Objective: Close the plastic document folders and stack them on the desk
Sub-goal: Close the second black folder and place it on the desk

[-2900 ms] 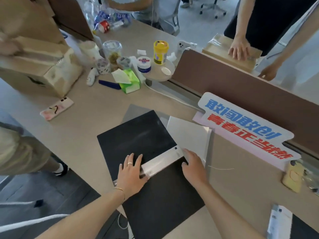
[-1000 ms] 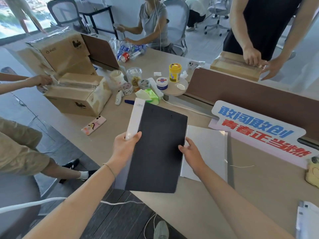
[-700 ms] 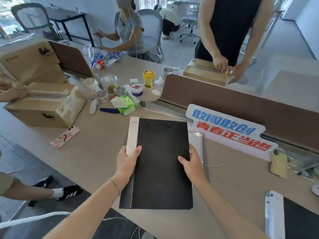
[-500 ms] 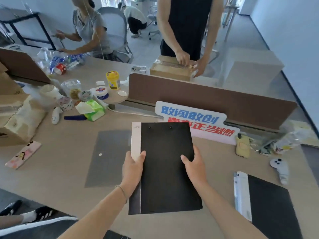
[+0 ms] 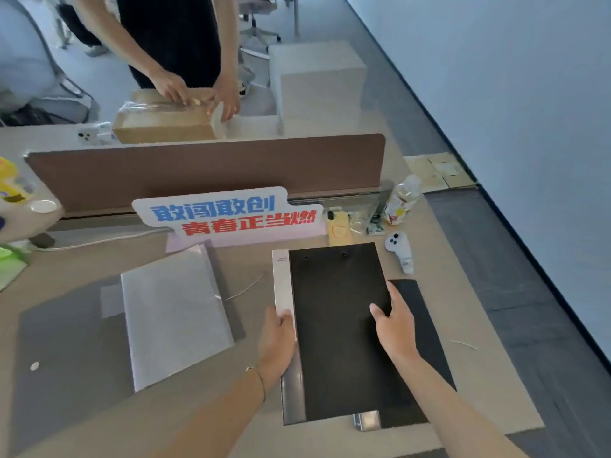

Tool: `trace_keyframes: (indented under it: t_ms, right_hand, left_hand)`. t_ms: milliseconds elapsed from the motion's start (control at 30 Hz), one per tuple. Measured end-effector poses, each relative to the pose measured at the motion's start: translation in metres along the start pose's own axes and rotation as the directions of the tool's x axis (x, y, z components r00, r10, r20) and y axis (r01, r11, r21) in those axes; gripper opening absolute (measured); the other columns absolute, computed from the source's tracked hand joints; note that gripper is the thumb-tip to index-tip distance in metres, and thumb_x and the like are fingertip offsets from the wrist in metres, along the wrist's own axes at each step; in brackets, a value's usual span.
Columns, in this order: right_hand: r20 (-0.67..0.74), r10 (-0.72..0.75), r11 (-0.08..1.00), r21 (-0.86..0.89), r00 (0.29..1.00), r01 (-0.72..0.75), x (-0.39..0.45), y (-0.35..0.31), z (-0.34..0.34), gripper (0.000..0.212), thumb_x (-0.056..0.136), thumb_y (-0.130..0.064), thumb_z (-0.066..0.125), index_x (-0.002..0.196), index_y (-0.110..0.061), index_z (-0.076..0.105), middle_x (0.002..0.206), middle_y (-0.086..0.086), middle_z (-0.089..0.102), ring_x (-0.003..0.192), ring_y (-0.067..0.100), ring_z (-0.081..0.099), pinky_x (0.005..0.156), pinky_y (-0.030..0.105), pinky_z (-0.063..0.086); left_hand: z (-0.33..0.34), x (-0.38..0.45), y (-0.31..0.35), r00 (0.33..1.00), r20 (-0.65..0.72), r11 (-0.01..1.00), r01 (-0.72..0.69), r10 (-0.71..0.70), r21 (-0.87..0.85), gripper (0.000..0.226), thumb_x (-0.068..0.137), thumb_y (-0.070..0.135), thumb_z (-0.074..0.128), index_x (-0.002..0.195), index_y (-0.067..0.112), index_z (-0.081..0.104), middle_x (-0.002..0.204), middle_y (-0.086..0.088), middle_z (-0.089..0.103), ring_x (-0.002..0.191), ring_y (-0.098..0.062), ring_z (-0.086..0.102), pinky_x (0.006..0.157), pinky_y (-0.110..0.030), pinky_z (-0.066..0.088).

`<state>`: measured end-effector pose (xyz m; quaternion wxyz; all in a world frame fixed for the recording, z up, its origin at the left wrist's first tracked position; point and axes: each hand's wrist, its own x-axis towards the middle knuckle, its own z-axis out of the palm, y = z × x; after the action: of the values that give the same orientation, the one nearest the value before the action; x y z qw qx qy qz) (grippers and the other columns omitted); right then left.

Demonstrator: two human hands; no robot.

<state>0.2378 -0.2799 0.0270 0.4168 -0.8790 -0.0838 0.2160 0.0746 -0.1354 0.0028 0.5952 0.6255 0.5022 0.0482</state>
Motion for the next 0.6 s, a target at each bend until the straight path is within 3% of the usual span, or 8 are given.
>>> trace_keyframes:
  t_ms: [100,233,433,600]
  right_hand:
    - [-0.017,0.060,0.998,-0.019,0.998,-0.060,0.013,0.036,-0.028,0.061,0.093,-0.019,0.065,0.149,-0.020,0.041,0.146,0.000,0.052,0.137,0.025,0.047,0.115,0.044,0.035]
    - [-0.015,0.150,0.989,-0.011,0.989,-0.150,0.028,0.076,-0.052,0.061,0.090,-0.018,0.068,0.146,-0.019,0.046,0.142,0.003,0.055,0.134,0.027,0.050,0.113,0.044,0.039]
    - [-0.051,0.219,0.974,-0.043,0.974,-0.221,0.045,0.113,-0.056,0.059,0.090,-0.018,0.067,0.146,-0.013,0.046,0.144,0.011,0.053,0.132,0.031,0.050,0.111,0.041,0.038]
    - [-0.061,0.208,0.972,-0.098,0.976,-0.213,0.051,0.125,-0.057,0.050,0.097,-0.018,0.056,0.146,-0.013,0.048,0.146,0.010,0.052,0.131,0.031,0.051,0.110,0.038,0.037]
  left_hand:
    - [0.033,0.005,0.002,1.000,0.008,0.992,0.025,-0.026,0.124,0.017,0.104,0.033,0.043,0.108,0.021,0.055,0.101,0.003,0.067,0.093,-0.018,0.065,0.088,-0.038,0.053]
    - [0.068,0.005,0.003,0.999,0.016,0.971,0.030,-0.035,0.237,0.023,0.097,0.027,0.054,0.087,0.008,0.062,0.075,-0.002,0.066,0.070,-0.023,0.062,0.069,-0.037,0.050]
    - [0.104,0.006,-0.008,1.000,0.028,0.951,-0.003,-0.006,0.310,0.008,0.090,0.022,0.060,0.091,0.027,0.067,0.089,0.004,0.072,0.083,-0.020,0.069,0.074,-0.036,0.054]
    - [0.121,0.011,-0.013,1.000,-0.005,0.927,-0.005,0.007,0.374,0.006,0.085,0.027,0.062,0.090,0.026,0.066,0.092,0.004,0.071,0.088,-0.020,0.067,0.081,-0.042,0.056]
